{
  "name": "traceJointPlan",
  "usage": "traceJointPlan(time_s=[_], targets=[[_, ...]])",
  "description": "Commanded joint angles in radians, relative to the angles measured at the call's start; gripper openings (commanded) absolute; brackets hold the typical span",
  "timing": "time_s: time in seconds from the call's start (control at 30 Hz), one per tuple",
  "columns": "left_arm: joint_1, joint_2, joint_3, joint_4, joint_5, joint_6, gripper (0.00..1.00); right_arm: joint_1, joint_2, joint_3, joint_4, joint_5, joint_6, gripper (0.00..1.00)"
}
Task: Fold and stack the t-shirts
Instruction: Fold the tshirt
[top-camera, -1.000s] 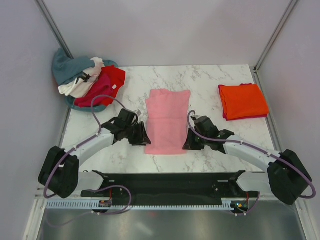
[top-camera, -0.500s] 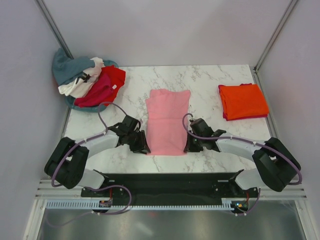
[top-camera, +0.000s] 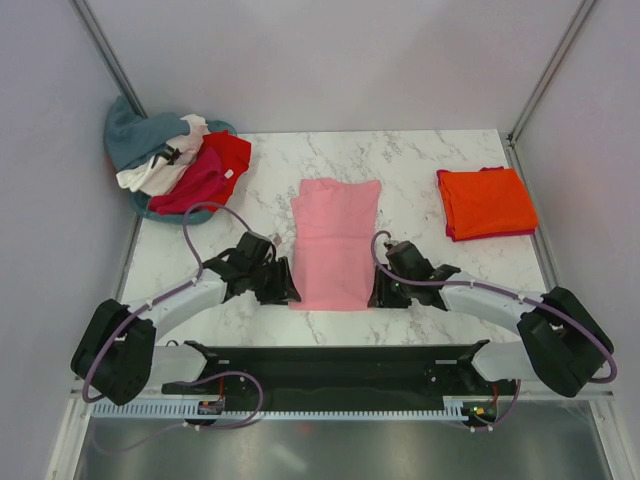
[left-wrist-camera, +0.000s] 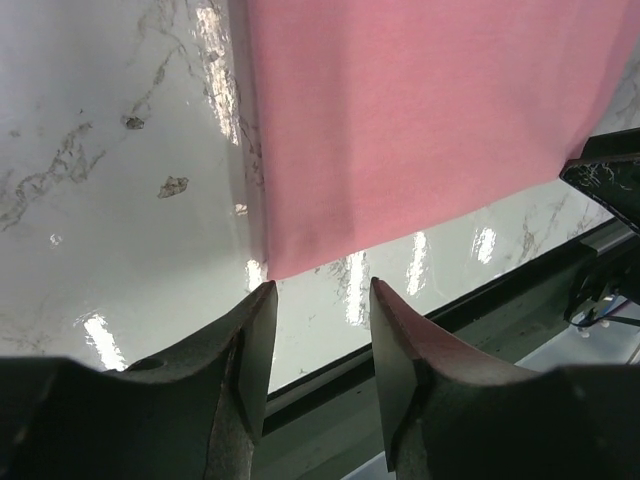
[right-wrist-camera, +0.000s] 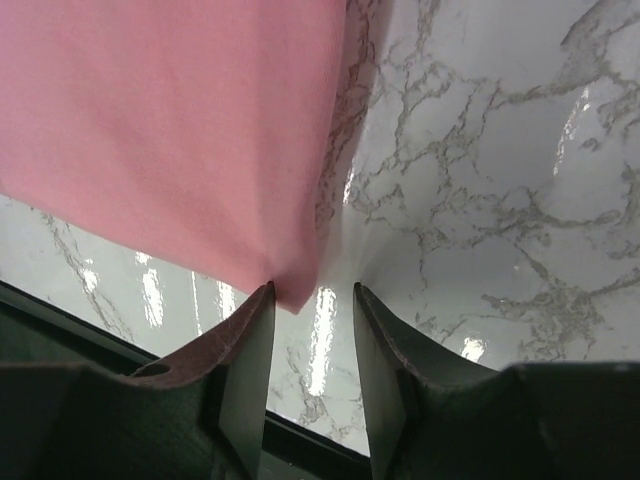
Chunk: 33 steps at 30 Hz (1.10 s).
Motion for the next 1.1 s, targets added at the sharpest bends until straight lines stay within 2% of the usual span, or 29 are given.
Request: traceJointPlan(time_s=[0.0, 0.1, 0.23, 0.43, 0.5, 0.53, 0.6, 0.63, 0.7, 1.07], targets=[[-0.007, 0.016, -0.002, -0.013, -0.015, -0.005, 0.5, 0.011, 0.025, -0.008, 0.035, 0.004, -0.012, 0.44], [-0.008, 0.047, -0.002, -0.01, -0.021, 0.001, 0.5, 0.014, 0.052, -0.008, 0.053, 0.001, -0.01, 0.42], [-0.011, 0.085, -0.004, 0.001, -0.02, 0.007, 0.49, 0.015, 0.08, -0.008, 0.067, 0.001, -0.01, 0.34], [-0.016, 0.139, -0.011, 0.047, -0.017, 0.001, 0.47, 0.015, 0.074, -0.005, 0.066, -0.004, -0.015, 0.27], [-0.018, 0.156, -0.014, 0.067, -0.009, -0.005, 0.42, 0.014, 0.069, -0.004, 0.066, -0.008, -0.013, 0.24], [-0.021, 0.161, -0.016, 0.078, -0.004, -0.007, 0.31, 0.015, 0.066, -0.002, 0.064, -0.008, -0.013, 0.19], [-0.024, 0.164, -0.014, 0.081, 0.0, -0.007, 0.19, 0.015, 0.06, 0.008, 0.05, -0.01, -0.016, 0.11], [-0.025, 0.147, -0.014, 0.079, 0.002, -0.005, 0.15, 0.014, 0.052, 0.015, 0.04, -0.01, -0.015, 0.03], [-0.025, 0.119, -0.02, 0.075, 0.003, -0.007, 0.04, 0.015, 0.039, 0.024, 0.007, -0.007, -0.016, 0.0], [-0.025, -0.048, 0.059, -0.06, 0.066, -0.021, 0.02, 0.015, -0.142, 0.14, -0.172, 0.022, -0.022, 0.0]])
